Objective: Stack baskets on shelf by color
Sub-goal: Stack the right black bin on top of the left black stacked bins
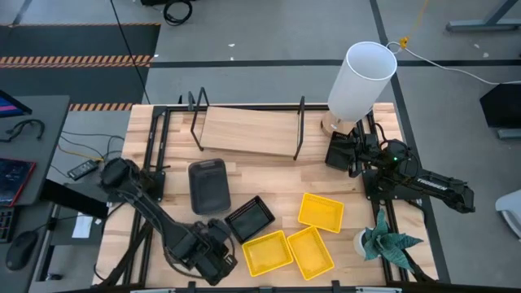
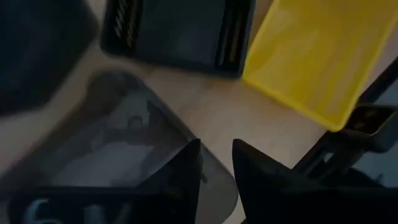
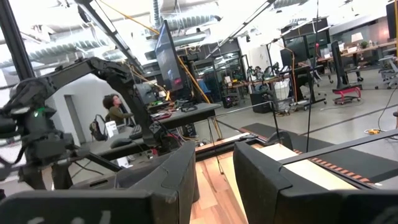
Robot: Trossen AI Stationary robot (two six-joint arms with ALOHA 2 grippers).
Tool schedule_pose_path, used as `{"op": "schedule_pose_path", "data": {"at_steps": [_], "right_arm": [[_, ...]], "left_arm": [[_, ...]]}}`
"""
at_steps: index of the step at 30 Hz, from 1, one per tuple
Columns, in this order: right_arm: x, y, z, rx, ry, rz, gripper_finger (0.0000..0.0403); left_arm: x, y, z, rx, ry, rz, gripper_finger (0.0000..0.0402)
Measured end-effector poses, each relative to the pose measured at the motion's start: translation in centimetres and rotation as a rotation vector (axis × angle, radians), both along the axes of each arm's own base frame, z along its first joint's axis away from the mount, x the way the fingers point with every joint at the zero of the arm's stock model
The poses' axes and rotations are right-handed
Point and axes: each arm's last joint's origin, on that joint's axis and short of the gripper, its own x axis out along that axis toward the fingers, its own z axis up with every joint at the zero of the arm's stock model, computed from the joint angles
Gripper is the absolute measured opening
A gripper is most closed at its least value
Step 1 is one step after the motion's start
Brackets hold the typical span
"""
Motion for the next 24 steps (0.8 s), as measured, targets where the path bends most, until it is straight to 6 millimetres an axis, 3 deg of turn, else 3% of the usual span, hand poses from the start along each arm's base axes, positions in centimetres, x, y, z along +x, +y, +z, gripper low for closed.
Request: {"op": "schedule_pose_path", "data": {"at_steps": [12, 20, 24], "right_arm": [[0.0, 0.0, 0.0, 0.000, 0.000, 0.000, 0.0115], [0.0, 0.0, 0.0, 0.000, 0.000, 0.000, 0.0115], [0.0, 0.0, 0.0, 0.000, 0.000, 0.000, 0.0115]], "left_arm": [[0.9, -0.6, -2.5, -0.068, 0.057, 0.200, 0.0099], [1.0, -0.7, -2.7, -0.109, 0.059, 0.290, 0.0126], [1.6, -0.9, -4.4, -0.109, 0.120, 0.305, 0.0132]]}}
